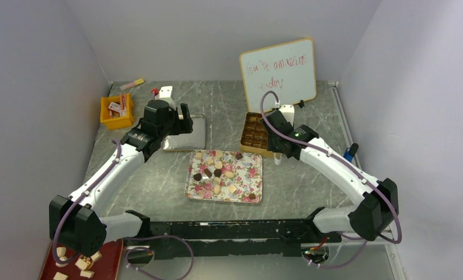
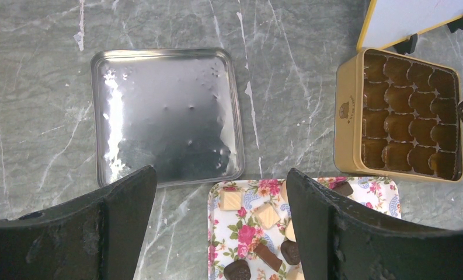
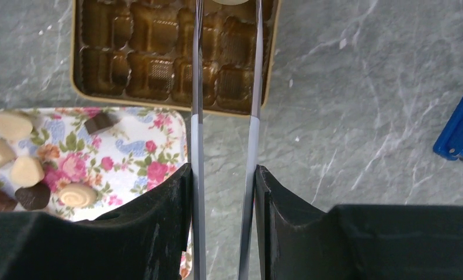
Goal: Pack the chocolate
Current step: Place the fake chocolate in the packing box.
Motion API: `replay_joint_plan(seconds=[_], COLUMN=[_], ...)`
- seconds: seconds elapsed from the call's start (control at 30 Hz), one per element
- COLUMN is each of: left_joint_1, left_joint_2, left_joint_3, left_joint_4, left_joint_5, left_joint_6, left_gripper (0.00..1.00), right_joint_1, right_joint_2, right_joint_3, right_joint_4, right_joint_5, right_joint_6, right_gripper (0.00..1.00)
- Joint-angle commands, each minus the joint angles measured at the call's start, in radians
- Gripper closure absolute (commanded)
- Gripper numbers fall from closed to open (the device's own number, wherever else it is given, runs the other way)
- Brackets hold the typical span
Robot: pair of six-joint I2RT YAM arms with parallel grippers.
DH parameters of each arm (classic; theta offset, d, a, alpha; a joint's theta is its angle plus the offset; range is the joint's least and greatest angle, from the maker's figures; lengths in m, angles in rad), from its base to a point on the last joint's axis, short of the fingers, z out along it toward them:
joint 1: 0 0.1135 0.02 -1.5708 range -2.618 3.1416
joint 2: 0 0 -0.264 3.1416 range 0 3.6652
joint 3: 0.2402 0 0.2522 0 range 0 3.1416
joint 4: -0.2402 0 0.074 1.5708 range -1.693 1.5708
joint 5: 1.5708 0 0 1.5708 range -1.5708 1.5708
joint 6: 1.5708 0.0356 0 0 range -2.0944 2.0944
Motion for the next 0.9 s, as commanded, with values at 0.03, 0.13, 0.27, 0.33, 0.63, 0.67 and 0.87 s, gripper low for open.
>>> replay_joint_plan(seconds=[0.03, 0.13, 0.27, 0.33, 0.63, 0.67, 0.87], left_joint_1=[0.0, 0.0, 0.0, 0.0, 0.0, 0.0, 0.0], left_joint_2=[-0.017, -0.016, -0.019, -0.021, -0.02, -0.02, -0.023], left_joint_3=[0.006, 0.006, 0.004, 0.001, -0.009, -0.01, -0.016], left_joint_4=[0.021, 0.02, 0.015, 0.015, 0.02, 0.019, 0.018], left_joint_5=[0.009, 0.01, 0.002, 0.002, 0.001, 0.001, -0.003], left_joint_6=[0.015, 0.018, 0.022, 0.023, 0.023, 0.023, 0.023], left_gripper=[0.14, 0.14, 0.14, 0.14, 0.14, 0.14, 0.14], right_joint_1=[-0.083, -0.131, -0.166, -0.177, -0.233, -0.237, -0.26], right_joint_2=[0.009, 0.029, 0.054, 0.065, 0.106, 0.111, 0.136], right_joint_3=[-0.001, -0.004, -0.004, -0.003, -0.011, -0.011, -0.001], right_joint_4=[0.136, 0.171, 0.203, 0.216, 0.271, 0.274, 0.295], right_joint_5=[-0.017, -0.038, -0.063, -0.07, -0.099, -0.1, -0.123], right_joint_6=[-0.106, -0.131, -0.153, -0.161, -0.195, -0.2, -0.218], right_gripper=[1.0, 1.0, 1.0, 1.0, 1.0, 1.0, 1.0])
